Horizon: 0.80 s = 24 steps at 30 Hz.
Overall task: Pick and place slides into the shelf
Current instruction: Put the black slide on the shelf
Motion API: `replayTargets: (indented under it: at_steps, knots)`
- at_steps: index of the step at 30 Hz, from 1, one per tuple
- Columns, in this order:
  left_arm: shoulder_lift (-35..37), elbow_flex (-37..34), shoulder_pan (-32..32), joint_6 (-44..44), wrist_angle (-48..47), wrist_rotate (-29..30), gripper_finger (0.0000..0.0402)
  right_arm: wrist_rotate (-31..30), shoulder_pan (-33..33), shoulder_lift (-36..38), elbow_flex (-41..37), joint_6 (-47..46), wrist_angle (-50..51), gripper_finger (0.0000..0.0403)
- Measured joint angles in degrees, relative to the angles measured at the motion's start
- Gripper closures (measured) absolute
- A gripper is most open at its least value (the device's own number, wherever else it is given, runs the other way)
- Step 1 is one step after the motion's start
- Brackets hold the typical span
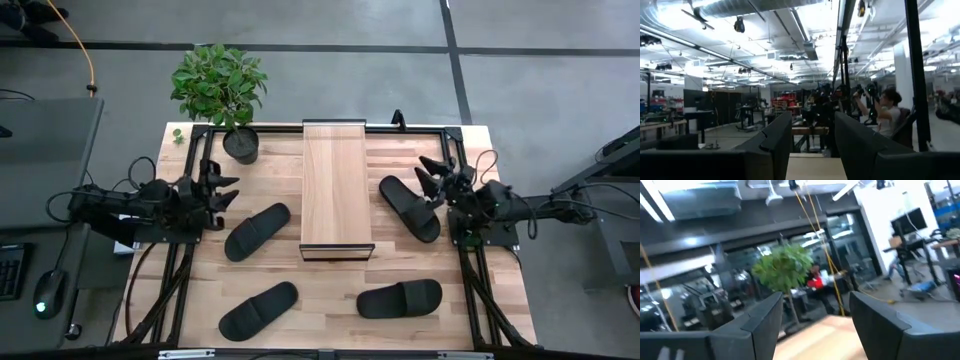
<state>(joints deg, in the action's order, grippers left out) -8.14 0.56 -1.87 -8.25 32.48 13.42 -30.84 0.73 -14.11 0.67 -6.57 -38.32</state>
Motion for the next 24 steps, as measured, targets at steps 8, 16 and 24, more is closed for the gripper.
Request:
replayTargets:
  at_steps: [8,16,24]
  knots:
    - [0.0,4.18,0.0,6.96,-5.24,4.0,0.0268,7.37,0.07,0.22,4.41,5.45,9.04,0.0181]
    - [0.0,7.24,0.0,9.03,-13.39,4.48,0.0268,6.11,0.07,-0.26,19.85,2.1,47.99,0.0181]
    - [0.0,7.3,0.0,10.23,-17.02,9.25,0.0268,2.49,0.07,-0.91,22.93,-0.96,59.99,0.0181]
